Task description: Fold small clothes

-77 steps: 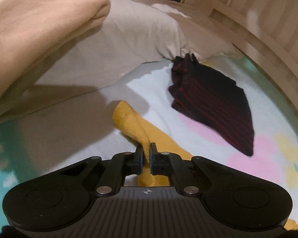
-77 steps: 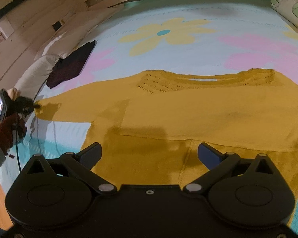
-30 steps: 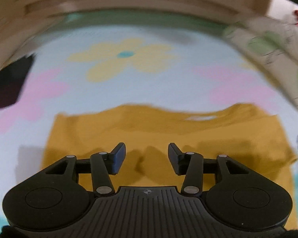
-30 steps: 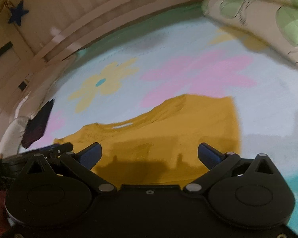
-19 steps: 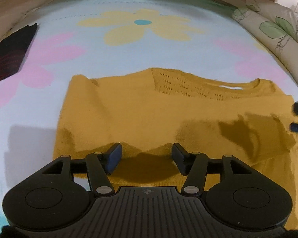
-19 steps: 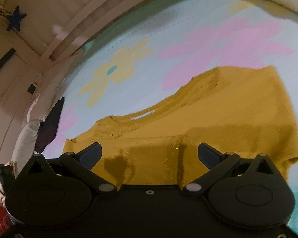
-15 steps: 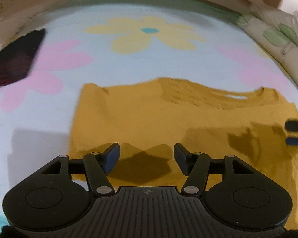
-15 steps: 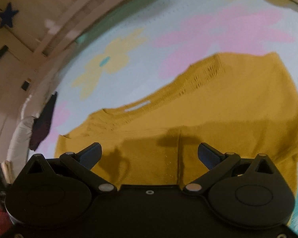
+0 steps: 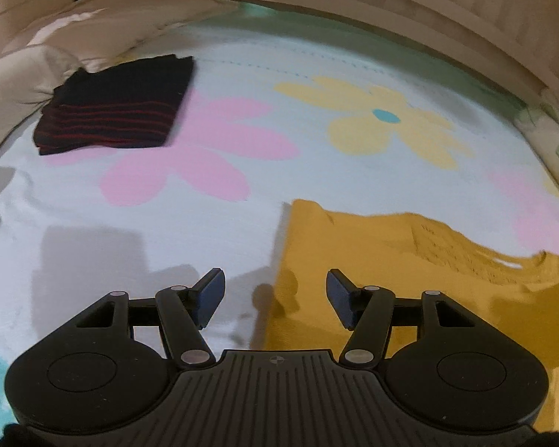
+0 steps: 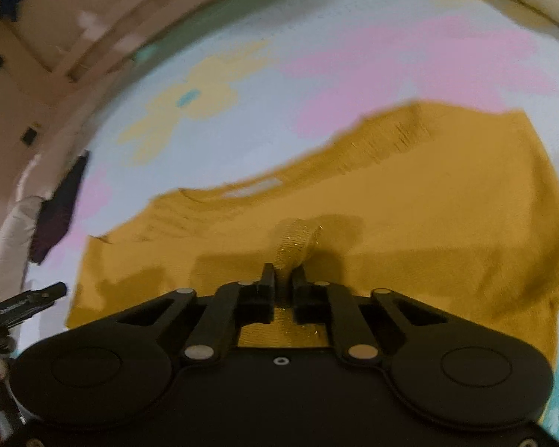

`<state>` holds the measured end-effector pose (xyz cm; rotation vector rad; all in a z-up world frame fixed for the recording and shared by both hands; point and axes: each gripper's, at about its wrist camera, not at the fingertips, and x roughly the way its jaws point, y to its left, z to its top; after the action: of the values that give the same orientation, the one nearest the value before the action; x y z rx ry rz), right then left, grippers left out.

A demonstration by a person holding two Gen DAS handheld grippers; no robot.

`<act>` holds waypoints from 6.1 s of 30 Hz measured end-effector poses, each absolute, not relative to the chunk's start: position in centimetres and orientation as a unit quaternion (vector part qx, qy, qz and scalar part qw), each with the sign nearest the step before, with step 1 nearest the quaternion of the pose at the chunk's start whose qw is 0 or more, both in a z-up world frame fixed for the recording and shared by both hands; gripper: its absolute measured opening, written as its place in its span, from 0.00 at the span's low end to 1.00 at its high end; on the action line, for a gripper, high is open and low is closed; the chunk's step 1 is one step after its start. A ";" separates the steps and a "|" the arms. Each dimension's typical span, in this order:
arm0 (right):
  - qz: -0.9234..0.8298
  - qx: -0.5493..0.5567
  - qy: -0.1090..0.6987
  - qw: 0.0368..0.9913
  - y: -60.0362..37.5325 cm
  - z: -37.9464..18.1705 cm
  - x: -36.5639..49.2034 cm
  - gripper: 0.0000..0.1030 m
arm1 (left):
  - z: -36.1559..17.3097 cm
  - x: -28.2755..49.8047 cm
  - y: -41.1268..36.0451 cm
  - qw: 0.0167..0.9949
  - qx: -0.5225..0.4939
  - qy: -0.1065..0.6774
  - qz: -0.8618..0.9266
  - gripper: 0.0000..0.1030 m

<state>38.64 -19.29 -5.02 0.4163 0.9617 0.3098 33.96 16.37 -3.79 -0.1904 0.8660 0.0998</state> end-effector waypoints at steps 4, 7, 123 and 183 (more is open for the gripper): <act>0.181 0.178 0.387 0.887 -20.1 0.4 38.2 0.14 | -3.6 34.1 16.4 0.903 -0.100 0.416 0.047 0.57; 0.140 0.148 0.363 0.909 -22.6 2.1 38.2 0.14 | -3.8 34.2 15.7 0.903 -0.097 0.418 0.040 0.57; 0.166 0.194 0.456 0.853 -25.1 -3.2 15.8 0.49 | -6.5 12.7 12.1 0.859 -0.095 0.488 -0.123 0.91; 0.165 -0.081 0.434 0.882 -16.4 -4.3 9.6 0.61 | -4.6 10.6 10.3 0.878 -0.036 0.476 -0.023 0.72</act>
<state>9.62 -16.40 -4.25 -0.1682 0.9027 0.3428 10.65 10.26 -4.64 -0.0742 0.9923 -0.0470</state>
